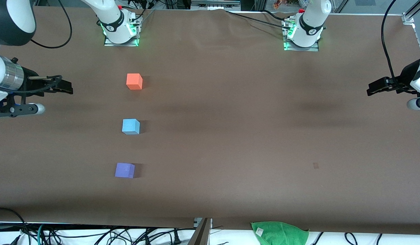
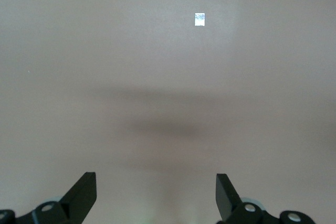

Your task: Place blue block between orange and purple blocks

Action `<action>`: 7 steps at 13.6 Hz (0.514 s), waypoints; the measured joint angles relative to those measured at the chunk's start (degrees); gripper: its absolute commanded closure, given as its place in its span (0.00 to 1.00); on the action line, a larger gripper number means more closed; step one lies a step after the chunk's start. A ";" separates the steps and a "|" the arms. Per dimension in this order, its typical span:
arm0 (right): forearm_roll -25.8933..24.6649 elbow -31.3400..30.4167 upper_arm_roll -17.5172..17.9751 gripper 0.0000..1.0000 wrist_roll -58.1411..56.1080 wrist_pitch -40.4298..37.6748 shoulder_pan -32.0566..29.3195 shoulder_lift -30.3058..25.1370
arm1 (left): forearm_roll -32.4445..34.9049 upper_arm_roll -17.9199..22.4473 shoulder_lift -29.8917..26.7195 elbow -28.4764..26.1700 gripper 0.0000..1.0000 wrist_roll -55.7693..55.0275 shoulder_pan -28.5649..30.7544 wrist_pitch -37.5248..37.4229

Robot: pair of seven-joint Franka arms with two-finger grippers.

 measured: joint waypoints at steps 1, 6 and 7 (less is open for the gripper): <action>0.00 -2.79 0.90 0.00 0.00 1.30 -0.78 -1.82 | 0.00 0.00 -0.01 0.00 0.00 0.00 0.00 0.00; -0.85 -12.10 2.34 0.00 0.01 4.86 -1.13 -8.99 | 0.00 0.00 -0.09 0.00 0.00 0.00 0.00 0.00; -1.19 -12.39 2.44 0.00 0.01 5.07 -1.27 -9.80 | 0.00 0.00 -0.11 0.00 0.00 0.00 0.00 0.00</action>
